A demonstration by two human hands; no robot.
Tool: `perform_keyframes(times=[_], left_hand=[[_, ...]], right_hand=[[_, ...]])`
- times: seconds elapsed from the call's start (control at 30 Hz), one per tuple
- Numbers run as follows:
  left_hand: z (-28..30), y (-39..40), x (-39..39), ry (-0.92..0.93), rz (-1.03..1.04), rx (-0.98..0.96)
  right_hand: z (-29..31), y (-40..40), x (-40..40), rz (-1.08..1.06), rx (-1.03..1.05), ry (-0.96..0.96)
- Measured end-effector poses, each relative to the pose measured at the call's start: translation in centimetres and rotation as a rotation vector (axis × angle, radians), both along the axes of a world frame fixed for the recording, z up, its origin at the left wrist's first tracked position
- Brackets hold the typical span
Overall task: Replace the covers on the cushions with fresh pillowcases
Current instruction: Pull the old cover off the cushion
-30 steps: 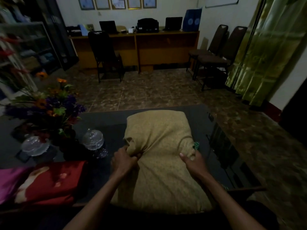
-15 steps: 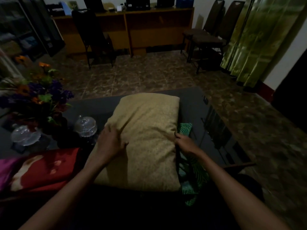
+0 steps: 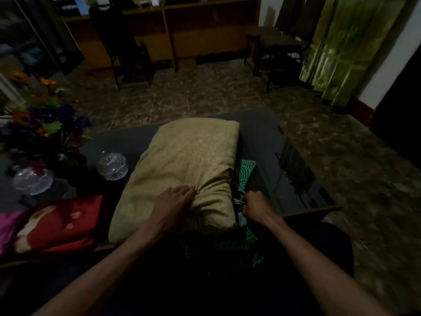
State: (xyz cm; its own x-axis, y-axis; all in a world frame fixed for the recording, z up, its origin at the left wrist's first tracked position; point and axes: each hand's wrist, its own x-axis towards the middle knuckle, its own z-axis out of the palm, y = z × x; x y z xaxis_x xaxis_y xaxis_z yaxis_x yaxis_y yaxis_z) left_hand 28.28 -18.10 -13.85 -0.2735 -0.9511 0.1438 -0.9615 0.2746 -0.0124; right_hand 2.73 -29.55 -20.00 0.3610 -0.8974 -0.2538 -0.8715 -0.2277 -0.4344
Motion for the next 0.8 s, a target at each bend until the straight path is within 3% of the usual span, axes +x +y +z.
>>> perform_keyframes(times=[0.1, 0.27, 0.4, 0.6, 0.8], left_hand=[[2.8, -0.3, 0.8, 0.193, 0.113, -0.116], [6.3, -2.5, 1.1, 0.219, 0.257, -0.173], [6.5, -4.0, -1.7, 0.269, 0.205, -0.039], [1.8, -4.1, -8.2, 0.178, 0.131, 0.138], [2.5, -4.3, -11.4, 0.144, 0.119, 0.198]], right_hand=[[1.7, -0.6, -2.1, -0.084, -0.034, -0.045], [7.8, -1.9, -7.0, -0.408, -0.175, -0.362], [14.3, -2.6, -9.3, -0.543, -0.348, -0.627], [22.8, -2.2, -9.3, -0.459, -0.554, -0.791], [27.8, -2.7, -5.2, -0.349, -0.644, -0.925]])
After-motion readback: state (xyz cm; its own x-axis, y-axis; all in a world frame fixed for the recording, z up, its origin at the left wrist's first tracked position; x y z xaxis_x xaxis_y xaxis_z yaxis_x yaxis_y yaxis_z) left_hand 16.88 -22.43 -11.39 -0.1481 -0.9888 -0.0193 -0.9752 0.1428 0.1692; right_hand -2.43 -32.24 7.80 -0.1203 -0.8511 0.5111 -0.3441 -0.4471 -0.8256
